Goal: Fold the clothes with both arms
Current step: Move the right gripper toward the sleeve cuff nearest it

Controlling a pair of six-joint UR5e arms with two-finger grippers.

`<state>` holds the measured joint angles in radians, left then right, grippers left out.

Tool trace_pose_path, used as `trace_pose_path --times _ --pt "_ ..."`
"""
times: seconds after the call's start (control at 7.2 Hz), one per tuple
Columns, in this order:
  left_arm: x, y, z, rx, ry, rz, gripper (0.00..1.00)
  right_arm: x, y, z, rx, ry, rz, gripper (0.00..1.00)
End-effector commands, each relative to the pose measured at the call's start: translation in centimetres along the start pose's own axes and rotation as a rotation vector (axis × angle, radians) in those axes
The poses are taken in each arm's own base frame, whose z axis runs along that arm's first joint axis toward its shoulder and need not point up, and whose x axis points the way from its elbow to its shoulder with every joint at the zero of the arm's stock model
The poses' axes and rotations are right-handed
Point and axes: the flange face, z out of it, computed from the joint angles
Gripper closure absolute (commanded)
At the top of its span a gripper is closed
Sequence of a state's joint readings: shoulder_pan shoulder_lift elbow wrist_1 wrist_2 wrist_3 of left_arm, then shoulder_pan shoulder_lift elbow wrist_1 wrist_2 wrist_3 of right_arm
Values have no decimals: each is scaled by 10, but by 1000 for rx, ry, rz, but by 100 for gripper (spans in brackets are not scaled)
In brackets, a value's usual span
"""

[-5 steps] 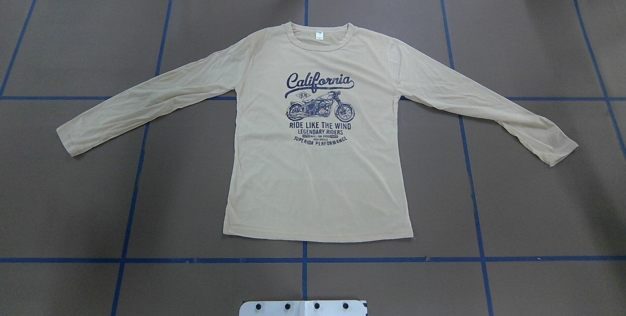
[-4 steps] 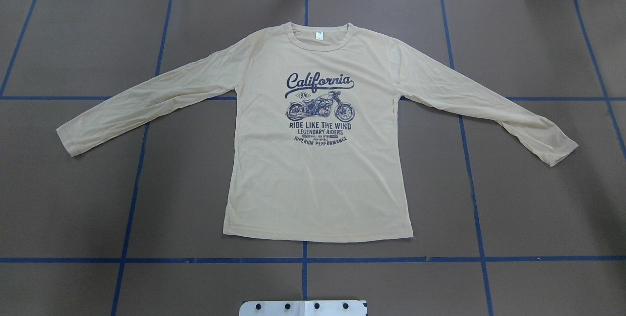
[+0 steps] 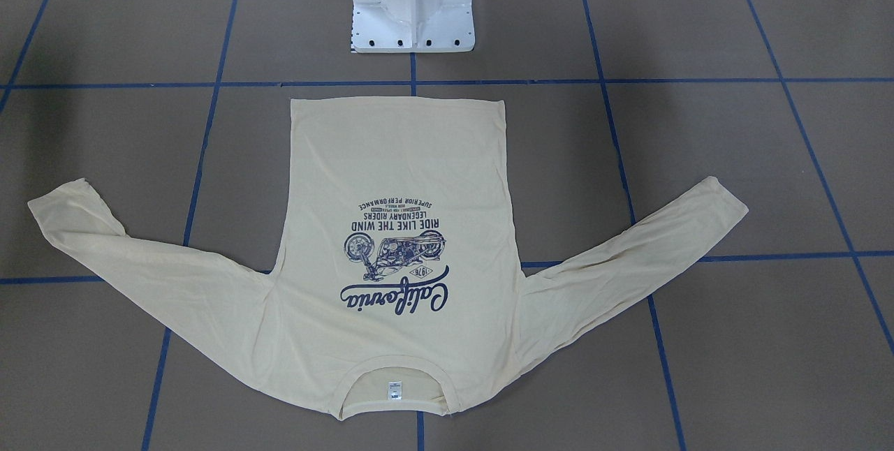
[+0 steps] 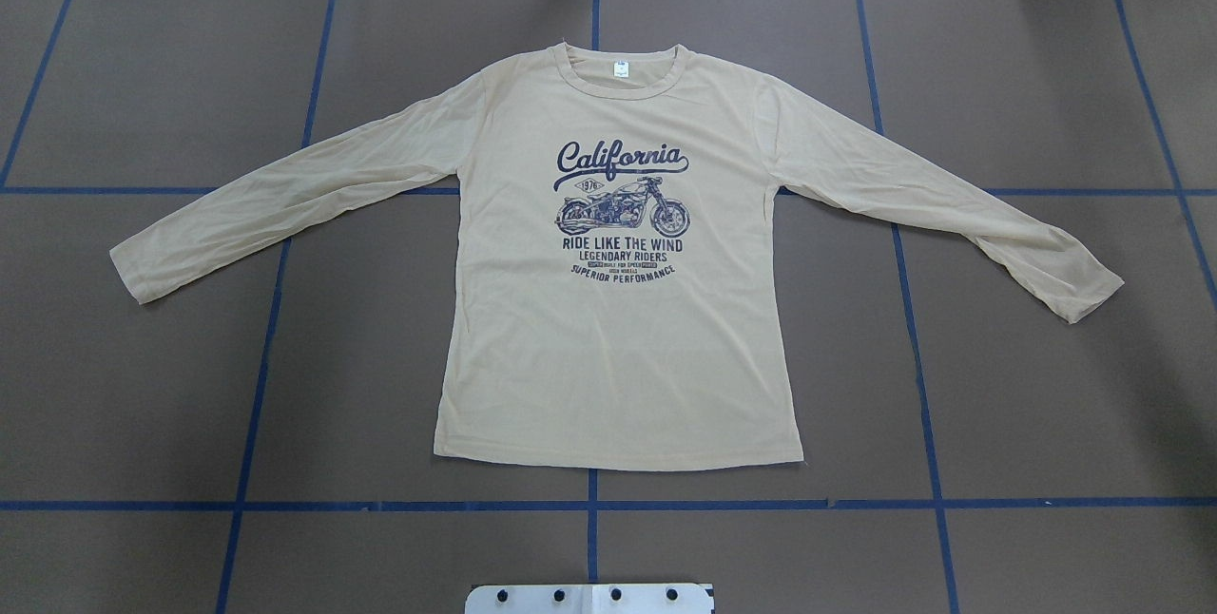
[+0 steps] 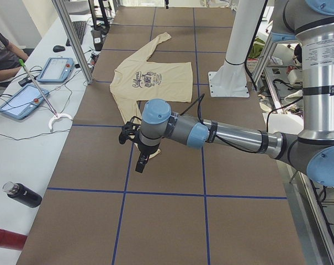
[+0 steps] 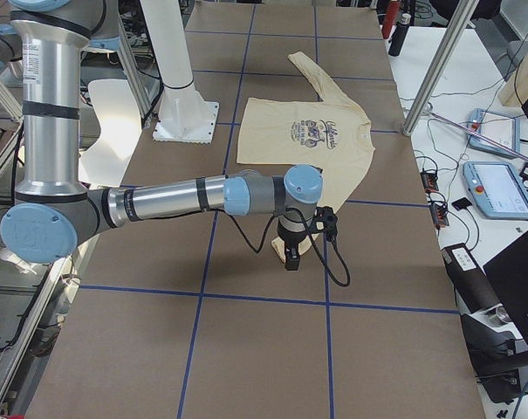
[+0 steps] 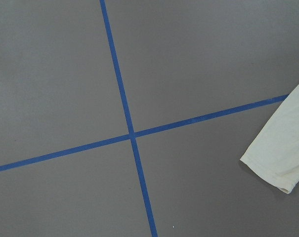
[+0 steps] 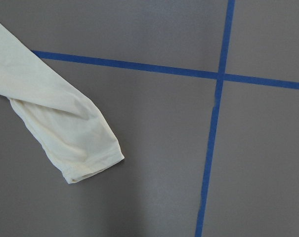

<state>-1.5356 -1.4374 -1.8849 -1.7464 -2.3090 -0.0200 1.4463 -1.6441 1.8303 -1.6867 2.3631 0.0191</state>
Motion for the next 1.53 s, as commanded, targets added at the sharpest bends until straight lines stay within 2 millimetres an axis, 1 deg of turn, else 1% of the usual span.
trace_pose_path --times 0.0,0.14,0.28,0.42,0.56,0.69,0.83,0.97,1.11,1.25,1.39 --pt "10 -1 -1 2 78 -12 0 -22 -13 16 -29 -70 19 0" --pt "13 -2 -3 6 99 -7 0 -11 -24 45 -2 -73 6 0" --pt "14 -6 -3 6 102 -7 0 -6 -29 81 39 -91 77 2" --pt "14 -6 -4 8 100 -6 0 -7 -31 109 79 -81 189 4" --pt "14 -6 -4 8 102 -6 0 -15 -30 135 96 -66 223 4" --pt "16 -10 -4 6 123 -8 0 -19 -29 142 100 -69 264 3" --pt "18 -11 -5 10 129 -4 0 -17 -27 143 100 -69 266 3" --pt "19 -11 -7 12 128 -1 0 -21 -27 147 93 -64 263 2" --pt "20 -11 -7 14 128 1 0 -20 -26 150 89 -63 288 2" --pt "20 -12 -8 16 128 3 0 -28 -26 154 78 -69 353 2" --pt "20 -12 -8 16 130 3 0 -33 -26 158 70 -71 371 2"
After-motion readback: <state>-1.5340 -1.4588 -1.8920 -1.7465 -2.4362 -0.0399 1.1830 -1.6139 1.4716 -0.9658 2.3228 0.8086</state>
